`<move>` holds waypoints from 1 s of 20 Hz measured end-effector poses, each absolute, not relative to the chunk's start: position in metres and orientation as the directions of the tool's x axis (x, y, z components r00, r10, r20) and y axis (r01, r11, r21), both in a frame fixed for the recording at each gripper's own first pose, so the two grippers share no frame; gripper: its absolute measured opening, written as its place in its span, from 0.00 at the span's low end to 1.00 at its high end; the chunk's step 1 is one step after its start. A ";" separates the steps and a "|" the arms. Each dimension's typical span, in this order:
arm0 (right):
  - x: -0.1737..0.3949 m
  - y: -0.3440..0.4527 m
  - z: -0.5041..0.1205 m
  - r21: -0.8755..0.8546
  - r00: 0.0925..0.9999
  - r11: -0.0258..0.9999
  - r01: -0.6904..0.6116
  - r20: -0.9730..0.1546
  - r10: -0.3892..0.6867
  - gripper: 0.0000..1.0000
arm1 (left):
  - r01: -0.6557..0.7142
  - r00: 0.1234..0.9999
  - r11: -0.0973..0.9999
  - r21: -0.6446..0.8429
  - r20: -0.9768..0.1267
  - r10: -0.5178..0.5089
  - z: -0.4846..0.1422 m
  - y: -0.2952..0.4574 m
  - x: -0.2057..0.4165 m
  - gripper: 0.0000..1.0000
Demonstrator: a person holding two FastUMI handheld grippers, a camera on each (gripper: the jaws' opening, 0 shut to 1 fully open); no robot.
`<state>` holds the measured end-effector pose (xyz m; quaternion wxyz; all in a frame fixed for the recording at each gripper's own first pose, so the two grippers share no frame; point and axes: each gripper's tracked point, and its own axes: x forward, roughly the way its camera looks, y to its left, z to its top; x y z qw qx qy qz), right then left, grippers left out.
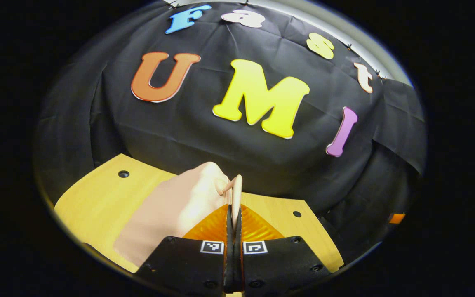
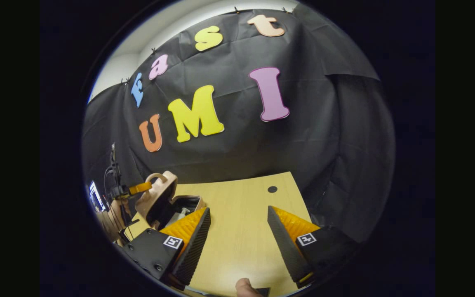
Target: First open the suitcase, pack the skin care products into it, and then close the suitcase.
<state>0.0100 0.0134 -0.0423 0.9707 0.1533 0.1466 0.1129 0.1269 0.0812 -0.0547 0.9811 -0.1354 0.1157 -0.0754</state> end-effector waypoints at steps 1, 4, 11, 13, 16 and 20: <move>0.011 0.007 -0.044 0.328 0.933 0.929 -0.170 -0.249 0.259 0.82 | 0.126 0.953 0.957 -0.262 -0.236 -0.190 -0.064 0.069 0.130 0.03; 0.011 -0.009 -0.053 0.332 0.933 0.930 -0.159 -0.257 0.251 0.82 | 0.147 0.931 0.968 -0.203 -0.302 -0.204 -0.090 0.038 0.143 0.04; 0.010 -0.036 -0.074 0.350 0.933 0.932 -0.090 -0.298 0.202 0.82 | 0.186 0.846 0.976 -0.110 -0.487 -0.216 -0.171 -0.003 0.160 0.04; 0.007 -0.039 -0.080 0.345 0.932 0.935 -0.075 -0.309 0.189 0.82 | 0.192 0.824 0.977 -0.091 -0.526 -0.211 -0.188 -0.011 0.155 0.05; 0.005 -0.035 -0.086 0.330 0.927 0.942 -0.067 -0.327 0.181 0.82 | 0.202 0.810 0.976 -0.086 -0.545 -0.216 -0.199 -0.020 0.160 0.09; 0.005 -0.022 -0.084 0.316 0.925 0.946 -0.069 -0.336 0.180 0.82 | 0.221 0.776 0.945 -0.243 -0.544 -0.321 -0.202 -0.043 0.155 0.33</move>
